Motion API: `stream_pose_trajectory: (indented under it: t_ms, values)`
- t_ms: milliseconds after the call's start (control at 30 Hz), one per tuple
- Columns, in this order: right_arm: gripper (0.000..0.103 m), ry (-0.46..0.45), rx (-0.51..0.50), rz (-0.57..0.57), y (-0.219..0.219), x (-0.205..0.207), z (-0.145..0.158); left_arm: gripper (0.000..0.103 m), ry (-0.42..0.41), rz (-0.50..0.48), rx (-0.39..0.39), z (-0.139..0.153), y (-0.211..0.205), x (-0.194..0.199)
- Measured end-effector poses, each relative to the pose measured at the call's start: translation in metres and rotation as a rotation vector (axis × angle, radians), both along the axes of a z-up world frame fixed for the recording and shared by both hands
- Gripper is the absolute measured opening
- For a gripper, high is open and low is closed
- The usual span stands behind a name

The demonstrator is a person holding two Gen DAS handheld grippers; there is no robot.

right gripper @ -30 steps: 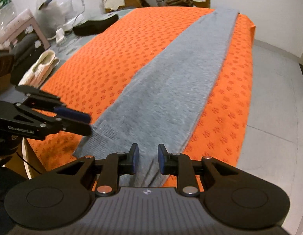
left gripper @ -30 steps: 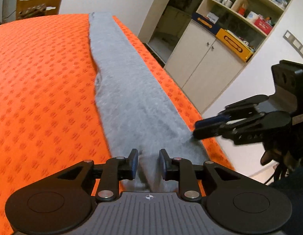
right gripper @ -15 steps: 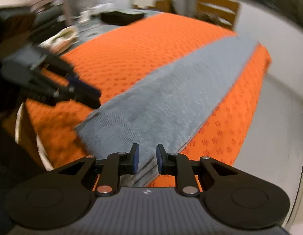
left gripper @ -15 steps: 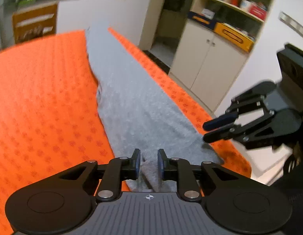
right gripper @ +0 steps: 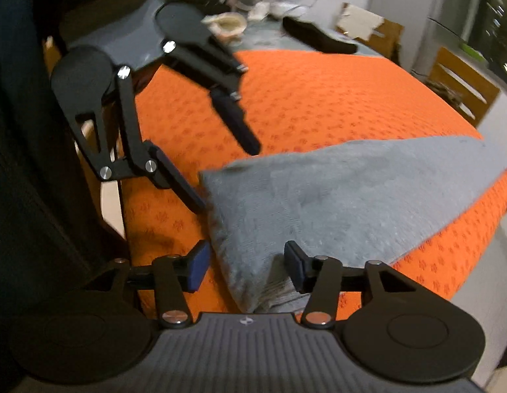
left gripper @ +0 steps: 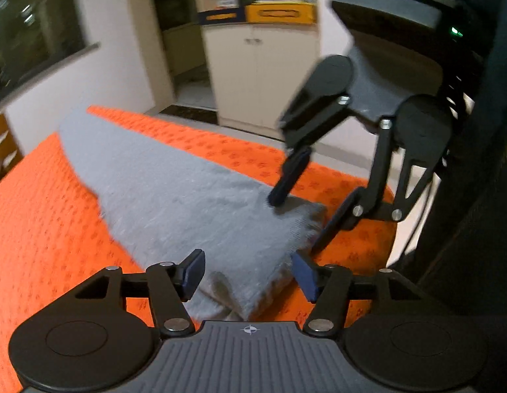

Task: Fold clothes
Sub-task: 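Grasp the folded end of the strip with both grippers, then fold the held end over onto the strip with both grippers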

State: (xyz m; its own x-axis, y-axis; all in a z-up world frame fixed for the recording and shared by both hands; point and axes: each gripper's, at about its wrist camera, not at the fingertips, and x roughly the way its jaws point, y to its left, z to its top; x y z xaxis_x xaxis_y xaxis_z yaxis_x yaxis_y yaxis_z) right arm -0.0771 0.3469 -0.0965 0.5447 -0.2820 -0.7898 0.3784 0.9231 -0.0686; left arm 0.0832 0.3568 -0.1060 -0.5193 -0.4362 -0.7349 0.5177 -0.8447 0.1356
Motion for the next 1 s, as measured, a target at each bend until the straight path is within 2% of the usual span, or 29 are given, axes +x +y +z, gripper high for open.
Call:
stream_pose_trajectory:
  t_ms: [100, 233, 300, 400, 467, 633, 800, 833, 867, 900, 1000]
  values:
    - [0.057, 0.046, -0.052, 0.051, 0.004, 0.004, -0.009, 0.062, -0.044, -0.038, -0.004, -0.012, 0.002, -0.002]
    - [0.057, 0.053, -0.074, 0.083, 0.006, 0.003, -0.011, 0.061, -0.079, -0.049, -0.003, -0.023, 0.002, 0.001]
    - [0.056, 0.058, -0.090, 0.097, 0.007, 0.002, -0.012, 0.056, -0.086, -0.033, -0.007, -0.027, 0.001, 0.005]
    - [0.045, 0.052, -0.096, 0.092, 0.005, 0.001, -0.012, 0.050, -0.071, 0.001, -0.001, -0.028, -0.002, 0.005]
    - [0.035, 0.029, -0.053, 0.058, -0.003, -0.002, -0.008, 0.048, -0.067, 0.013, 0.002, -0.026, -0.002, 0.005]
    - [0.023, -0.035, 0.087, -0.028, -0.027, -0.011, 0.001, 0.047, -0.068, 0.015, -0.057, -0.019, 0.007, 0.008]
    - [0.022, -0.118, 0.238, -0.127, -0.049, -0.024, 0.007, 0.052, -0.079, 0.011, -0.106, -0.017, 0.002, 0.007]
    - [0.022, -0.132, 0.257, -0.146, -0.050, -0.028, 0.008, 0.046, -0.081, 0.016, -0.107, -0.018, -0.002, 0.007]
    - [0.022, -0.148, 0.277, -0.162, -0.053, -0.031, 0.009, 0.032, -0.083, 0.021, -0.108, -0.018, -0.006, 0.007]
    - [0.022, -0.159, 0.291, -0.172, -0.056, -0.032, 0.010, 0.025, -0.075, 0.037, -0.101, -0.016, -0.010, 0.008]
    - [0.028, -0.192, 0.333, -0.201, -0.064, -0.036, 0.013, 0.019, -0.019, 0.111, -0.051, -0.005, -0.023, 0.015]
